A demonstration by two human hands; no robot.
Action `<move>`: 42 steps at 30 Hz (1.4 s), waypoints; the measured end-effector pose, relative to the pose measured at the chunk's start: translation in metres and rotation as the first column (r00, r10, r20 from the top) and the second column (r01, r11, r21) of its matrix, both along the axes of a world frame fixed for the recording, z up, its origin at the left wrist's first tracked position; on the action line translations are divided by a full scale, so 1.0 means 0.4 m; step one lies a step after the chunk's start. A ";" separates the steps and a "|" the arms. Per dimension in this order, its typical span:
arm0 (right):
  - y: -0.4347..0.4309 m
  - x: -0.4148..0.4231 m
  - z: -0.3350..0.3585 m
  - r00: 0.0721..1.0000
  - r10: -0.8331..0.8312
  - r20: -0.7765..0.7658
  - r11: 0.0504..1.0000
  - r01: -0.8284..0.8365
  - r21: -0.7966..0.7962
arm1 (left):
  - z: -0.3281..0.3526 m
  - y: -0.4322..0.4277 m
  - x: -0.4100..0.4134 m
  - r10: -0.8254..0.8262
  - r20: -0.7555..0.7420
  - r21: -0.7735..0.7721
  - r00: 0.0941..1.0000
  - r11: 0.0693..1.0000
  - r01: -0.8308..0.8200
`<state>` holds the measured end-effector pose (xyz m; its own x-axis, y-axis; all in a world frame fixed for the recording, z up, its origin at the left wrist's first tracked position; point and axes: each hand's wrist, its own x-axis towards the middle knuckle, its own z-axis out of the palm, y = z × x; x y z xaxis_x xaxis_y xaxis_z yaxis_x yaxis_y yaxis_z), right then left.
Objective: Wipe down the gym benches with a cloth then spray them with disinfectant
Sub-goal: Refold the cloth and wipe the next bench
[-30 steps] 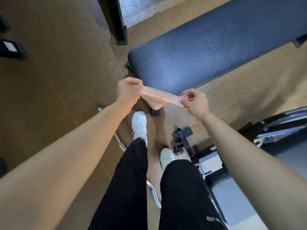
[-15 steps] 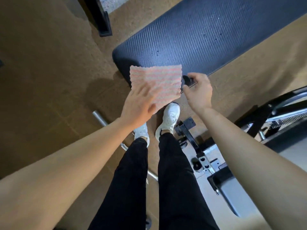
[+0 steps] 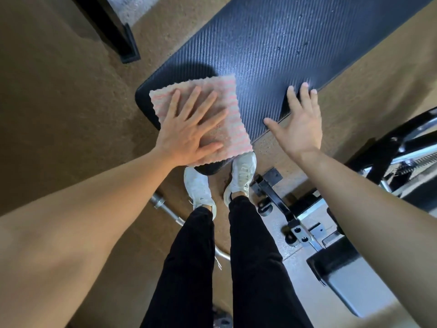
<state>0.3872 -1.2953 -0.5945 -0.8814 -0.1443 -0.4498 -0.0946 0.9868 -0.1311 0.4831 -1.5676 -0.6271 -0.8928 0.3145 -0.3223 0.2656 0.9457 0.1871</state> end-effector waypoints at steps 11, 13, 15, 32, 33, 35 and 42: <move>-0.023 -0.065 0.024 0.976 0.098 0.194 0.974 -0.134 0.182 | 0.013 -0.039 -0.184 0.360 0.019 -0.055 0.933 0.932 -0.359; -0.014 -0.063 0.024 0.977 0.087 0.197 0.981 -0.119 0.153 | 0.013 -0.007 -0.184 0.378 0.017 -0.042 0.926 0.925 -0.377; -0.006 -0.060 0.025 0.977 0.087 0.196 0.985 -0.114 0.128 | 0.013 0.035 -0.185 0.382 0.026 -0.044 0.924 0.924 -0.381; 0.187 -0.264 0.064 0.976 -0.218 -0.015 0.940 0.206 -0.271 | 0.003 0.288 -0.157 0.115 0.068 -0.017 0.991 0.993 -0.114; 0.200 -0.291 0.055 0.974 -0.225 -0.027 0.947 0.212 -0.242 | 0.004 0.279 -0.179 0.118 0.060 -0.024 0.991 0.993 -0.116; 0.223 -0.337 0.035 0.978 -0.205 -0.031 0.967 0.198 -0.160 | 0.003 0.257 -0.242 0.151 0.046 -0.044 0.987 0.988 -0.149; 0.245 -0.382 -0.008 0.998 -0.029 -0.048 0.998 0.032 0.054 | -0.008 0.221 -0.496 0.373 0.007 -0.088 0.928 0.924 -0.371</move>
<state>0.2344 -1.1973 -0.5976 -0.9054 -0.0934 -0.4141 -0.0691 0.9949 -0.0732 0.2845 -1.4790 -0.6303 -0.9322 -0.0677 -0.3555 -0.1117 0.9882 0.1048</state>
